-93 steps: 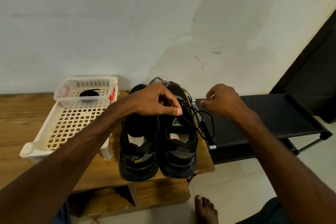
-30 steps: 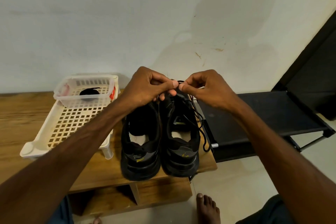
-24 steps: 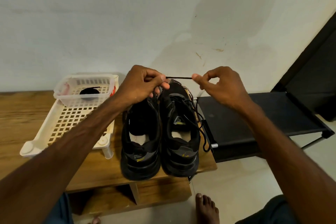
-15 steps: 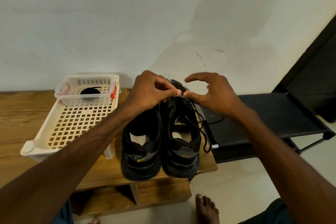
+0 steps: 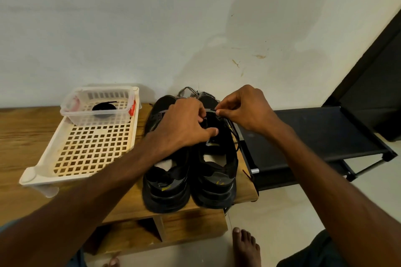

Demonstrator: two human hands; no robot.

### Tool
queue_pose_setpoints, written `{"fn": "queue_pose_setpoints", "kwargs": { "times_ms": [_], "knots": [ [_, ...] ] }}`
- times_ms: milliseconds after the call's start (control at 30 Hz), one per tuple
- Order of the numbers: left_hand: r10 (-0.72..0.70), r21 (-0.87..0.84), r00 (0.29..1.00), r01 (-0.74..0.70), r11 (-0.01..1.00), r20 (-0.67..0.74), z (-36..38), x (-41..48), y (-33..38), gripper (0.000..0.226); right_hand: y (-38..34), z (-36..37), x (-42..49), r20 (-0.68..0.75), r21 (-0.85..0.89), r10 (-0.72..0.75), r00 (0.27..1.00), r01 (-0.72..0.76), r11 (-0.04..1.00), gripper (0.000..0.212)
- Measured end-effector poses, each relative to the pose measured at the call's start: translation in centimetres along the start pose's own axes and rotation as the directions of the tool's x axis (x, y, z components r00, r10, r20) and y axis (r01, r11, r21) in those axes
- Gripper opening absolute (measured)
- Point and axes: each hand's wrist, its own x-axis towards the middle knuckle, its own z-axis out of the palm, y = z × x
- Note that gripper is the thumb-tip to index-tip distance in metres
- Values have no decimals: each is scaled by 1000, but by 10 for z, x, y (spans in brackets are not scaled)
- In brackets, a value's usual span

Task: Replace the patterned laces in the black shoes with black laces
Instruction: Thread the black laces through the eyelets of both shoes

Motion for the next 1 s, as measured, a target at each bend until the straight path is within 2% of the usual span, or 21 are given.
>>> {"fn": "queue_pose_setpoints", "kwargs": {
  "times_ms": [167,400,767,1000],
  "knots": [
    [-44,45,996,48,998,-81,3,-3,5,22,-4,3,-4,31,36,23,999,-24,999,6],
    [-119,-13,986,118,993,-118,2,-1,3,15,-2,18,-1,59,-27,49,997,-48,998,6],
    [-293,-181,955,297,938,51,-8,11,-6,10,0,29,5,33,-9,82,996,-82,997,4],
    [-393,-348,906,424,836,160,-11,15,-15,11,-3,28,5,43,75,121,992,-124,990,4]
  ]
}}
